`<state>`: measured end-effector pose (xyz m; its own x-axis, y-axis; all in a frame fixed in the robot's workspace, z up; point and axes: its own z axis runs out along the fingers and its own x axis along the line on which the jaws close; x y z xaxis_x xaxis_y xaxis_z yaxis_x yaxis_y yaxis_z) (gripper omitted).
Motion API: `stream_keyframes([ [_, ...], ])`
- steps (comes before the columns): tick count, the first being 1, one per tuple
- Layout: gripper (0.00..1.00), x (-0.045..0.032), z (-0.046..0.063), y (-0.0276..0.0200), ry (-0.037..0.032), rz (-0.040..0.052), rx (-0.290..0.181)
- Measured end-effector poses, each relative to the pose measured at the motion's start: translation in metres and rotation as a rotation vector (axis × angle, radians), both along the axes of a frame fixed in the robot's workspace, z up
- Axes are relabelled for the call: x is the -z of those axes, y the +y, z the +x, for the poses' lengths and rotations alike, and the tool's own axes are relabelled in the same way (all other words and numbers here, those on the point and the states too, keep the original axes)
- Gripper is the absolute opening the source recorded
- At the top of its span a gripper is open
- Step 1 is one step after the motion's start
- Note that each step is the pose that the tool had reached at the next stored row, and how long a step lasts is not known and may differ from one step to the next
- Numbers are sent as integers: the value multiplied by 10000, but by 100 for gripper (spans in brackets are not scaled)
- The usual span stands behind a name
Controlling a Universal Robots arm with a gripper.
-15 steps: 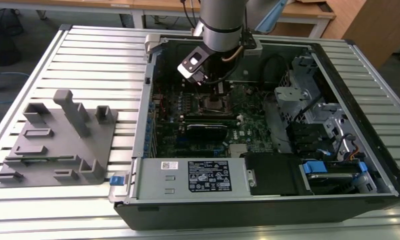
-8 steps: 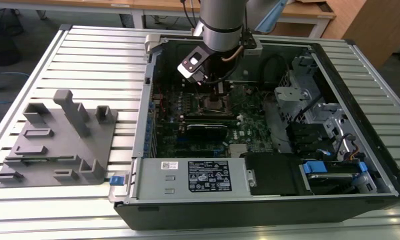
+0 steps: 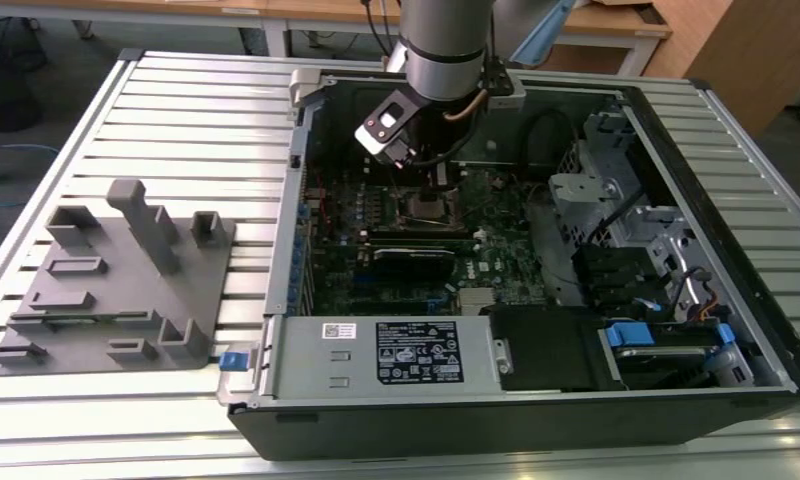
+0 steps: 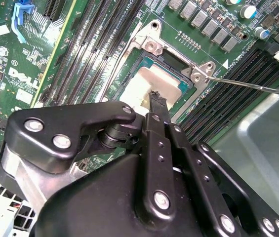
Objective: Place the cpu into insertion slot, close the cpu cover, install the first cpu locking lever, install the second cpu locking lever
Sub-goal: 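Place the cpu into insertion slot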
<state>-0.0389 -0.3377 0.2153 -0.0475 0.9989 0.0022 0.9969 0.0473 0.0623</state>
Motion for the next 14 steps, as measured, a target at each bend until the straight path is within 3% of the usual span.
stream_keyframes([
  [7, 11, -2, 0, 0, 0, 0, 0],
  [11, 11, -3, 0, 0, 76, -2, -1],
  [14, 11, -2, 0, 0, 81, -1, 1],
])
